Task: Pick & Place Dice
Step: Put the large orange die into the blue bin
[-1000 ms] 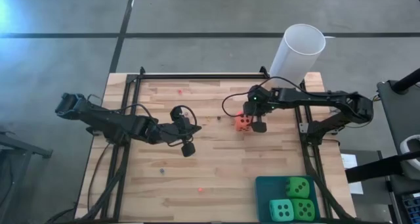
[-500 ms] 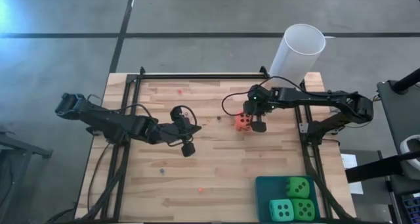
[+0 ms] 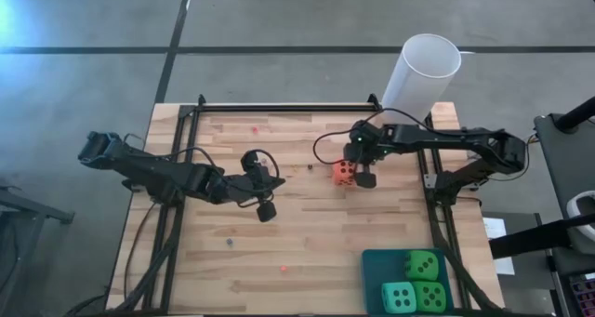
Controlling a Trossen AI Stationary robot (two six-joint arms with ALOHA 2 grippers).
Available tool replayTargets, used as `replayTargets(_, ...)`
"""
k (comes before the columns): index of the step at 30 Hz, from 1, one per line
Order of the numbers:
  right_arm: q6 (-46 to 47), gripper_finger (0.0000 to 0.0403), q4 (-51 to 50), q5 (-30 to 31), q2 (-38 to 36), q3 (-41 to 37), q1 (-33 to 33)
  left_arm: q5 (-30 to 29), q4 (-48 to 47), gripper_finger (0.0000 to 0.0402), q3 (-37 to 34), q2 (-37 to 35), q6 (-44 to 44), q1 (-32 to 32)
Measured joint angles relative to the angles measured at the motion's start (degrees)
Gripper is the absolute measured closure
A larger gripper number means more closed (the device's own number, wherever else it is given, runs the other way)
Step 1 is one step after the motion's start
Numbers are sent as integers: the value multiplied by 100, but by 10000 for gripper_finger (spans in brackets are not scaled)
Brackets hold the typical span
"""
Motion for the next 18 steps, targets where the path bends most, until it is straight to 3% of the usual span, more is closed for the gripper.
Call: replayTargets(18, -41, 3, 92, 24, 88, -90, 0, -1, 2, 387, 0, 0, 0, 0)
